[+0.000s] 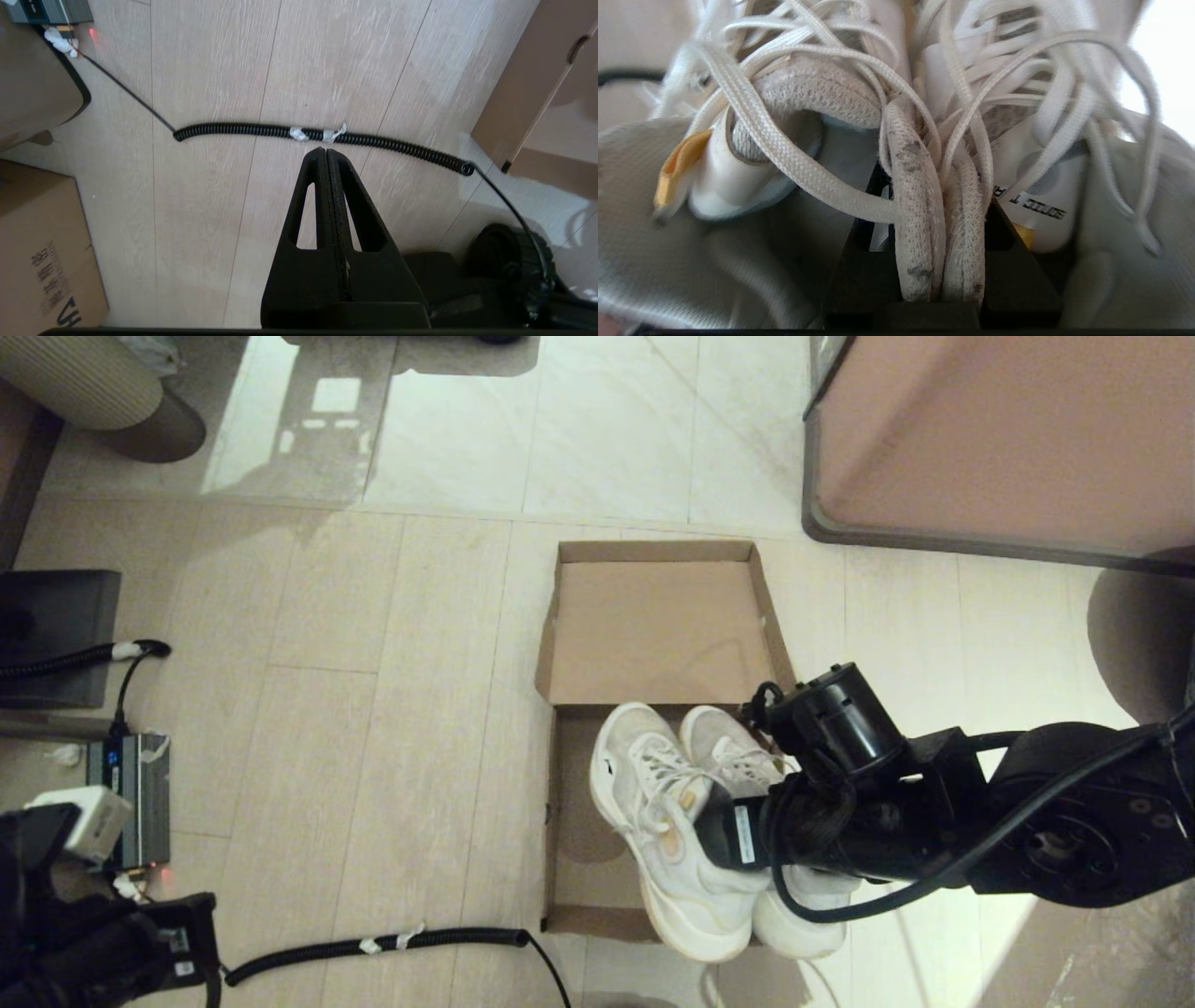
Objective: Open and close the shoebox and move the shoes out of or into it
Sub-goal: Put the shoes into the shoe box
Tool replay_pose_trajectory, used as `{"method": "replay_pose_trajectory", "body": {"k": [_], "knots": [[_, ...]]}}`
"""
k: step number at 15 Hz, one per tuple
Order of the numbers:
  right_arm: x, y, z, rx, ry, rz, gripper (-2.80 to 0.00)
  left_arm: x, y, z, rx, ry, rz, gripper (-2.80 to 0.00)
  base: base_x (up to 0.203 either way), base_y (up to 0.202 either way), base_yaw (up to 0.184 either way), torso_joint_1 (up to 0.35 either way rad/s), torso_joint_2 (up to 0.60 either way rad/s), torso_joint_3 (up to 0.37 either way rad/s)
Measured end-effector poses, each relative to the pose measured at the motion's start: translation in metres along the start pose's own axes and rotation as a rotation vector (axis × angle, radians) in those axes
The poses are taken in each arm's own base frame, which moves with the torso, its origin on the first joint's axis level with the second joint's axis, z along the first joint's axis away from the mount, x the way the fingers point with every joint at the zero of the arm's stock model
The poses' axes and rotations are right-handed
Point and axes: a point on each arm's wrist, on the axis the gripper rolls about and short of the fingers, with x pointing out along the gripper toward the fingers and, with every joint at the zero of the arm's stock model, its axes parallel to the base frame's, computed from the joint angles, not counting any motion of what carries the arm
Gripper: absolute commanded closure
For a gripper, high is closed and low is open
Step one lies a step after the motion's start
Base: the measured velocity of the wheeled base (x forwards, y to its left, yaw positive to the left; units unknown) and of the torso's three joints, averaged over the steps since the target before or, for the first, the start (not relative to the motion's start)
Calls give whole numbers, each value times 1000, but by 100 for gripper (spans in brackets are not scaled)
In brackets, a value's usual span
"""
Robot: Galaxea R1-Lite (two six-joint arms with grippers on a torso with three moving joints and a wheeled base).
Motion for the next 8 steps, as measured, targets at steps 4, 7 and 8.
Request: {"method": "replay_pose_trajectory", "body": {"k": [4, 7, 8], "knots": [[8, 2, -2, -8, -3, -48, 0, 4, -1, 4, -10, 0, -2, 0, 0, 0, 0, 0, 0, 0], [15, 1, -2, -18, 1, -63, 0, 7, -3, 7, -8, 4, -1, 0, 0, 0, 0, 0, 0, 0], [17, 2, -1, -16, 0, -69, 0, 7, -3, 8, -9, 4, 0, 0, 0, 0, 0, 0, 0, 0]]}}
